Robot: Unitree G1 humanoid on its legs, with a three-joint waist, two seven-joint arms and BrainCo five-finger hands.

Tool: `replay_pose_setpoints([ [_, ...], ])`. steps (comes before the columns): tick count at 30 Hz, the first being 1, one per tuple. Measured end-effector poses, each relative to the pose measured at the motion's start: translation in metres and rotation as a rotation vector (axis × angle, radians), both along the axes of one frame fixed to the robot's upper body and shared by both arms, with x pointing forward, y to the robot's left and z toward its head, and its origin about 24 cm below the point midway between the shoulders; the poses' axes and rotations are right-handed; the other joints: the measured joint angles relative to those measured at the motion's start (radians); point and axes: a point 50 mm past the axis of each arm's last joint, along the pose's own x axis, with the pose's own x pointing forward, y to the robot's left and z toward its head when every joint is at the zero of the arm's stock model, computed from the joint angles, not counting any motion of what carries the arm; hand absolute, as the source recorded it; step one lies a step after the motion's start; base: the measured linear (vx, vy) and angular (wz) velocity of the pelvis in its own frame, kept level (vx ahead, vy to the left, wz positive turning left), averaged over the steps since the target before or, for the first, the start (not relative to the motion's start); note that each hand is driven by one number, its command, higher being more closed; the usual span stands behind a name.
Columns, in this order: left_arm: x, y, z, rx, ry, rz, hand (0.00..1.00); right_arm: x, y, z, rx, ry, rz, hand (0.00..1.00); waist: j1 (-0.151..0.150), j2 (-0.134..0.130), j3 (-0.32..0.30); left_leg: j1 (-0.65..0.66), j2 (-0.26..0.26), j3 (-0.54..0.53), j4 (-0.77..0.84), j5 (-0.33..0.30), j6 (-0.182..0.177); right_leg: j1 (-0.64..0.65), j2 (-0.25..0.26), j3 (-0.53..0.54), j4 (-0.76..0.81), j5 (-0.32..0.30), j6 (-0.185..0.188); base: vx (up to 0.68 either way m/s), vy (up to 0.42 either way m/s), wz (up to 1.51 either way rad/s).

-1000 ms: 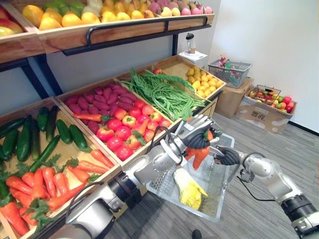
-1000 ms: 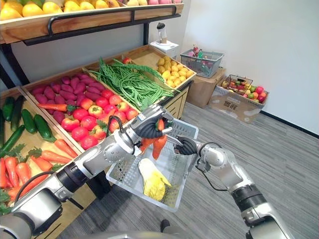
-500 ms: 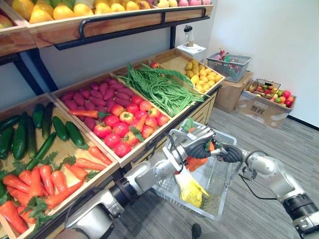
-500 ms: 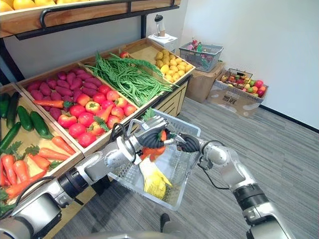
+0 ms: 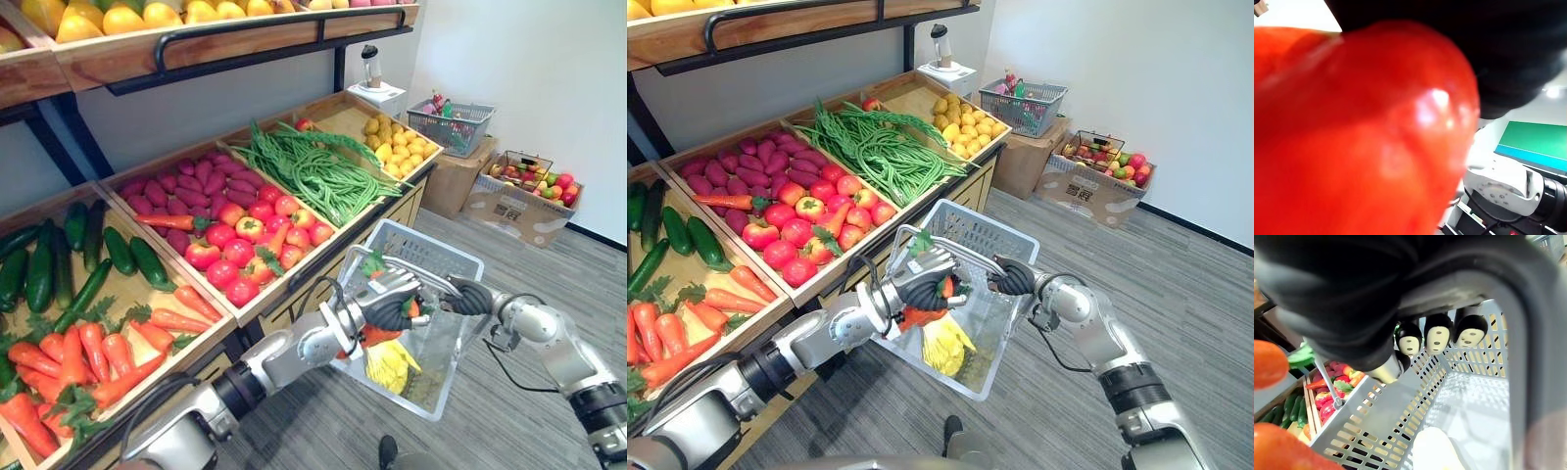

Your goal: Pick vegetable in the basket

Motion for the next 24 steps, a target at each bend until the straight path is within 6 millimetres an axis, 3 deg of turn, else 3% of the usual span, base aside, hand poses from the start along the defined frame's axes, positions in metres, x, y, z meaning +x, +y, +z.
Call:
replay_pose_setpoints([
  [13,0.006,0.011,-0.035,0.134,0.059,0.089,1.0,-0.001,0.001,0.004,0.003,-0.012,0.036,1.0,-0.019,0.0,0.0,-0.009,-0.003,0.003,0.001,-0.003,0.007,-0.017,-0.005,-0.002,0.008,-0.002,-0.003,-0.01,0.002,0.0],
  [24,0.011,0.005,-0.054,0.185,0.057,0.162,1.0,-0.003,0.003,0.001,-0.011,0.029,0.07,1.0,-0.04,-0.004,-0.002,0.024,-0.01,0.038,-0.02,-0.002,0.007,-0.011,0.005,0.01,-0.002,-0.001,-0.004,0.01,0.015,-0.08],
])
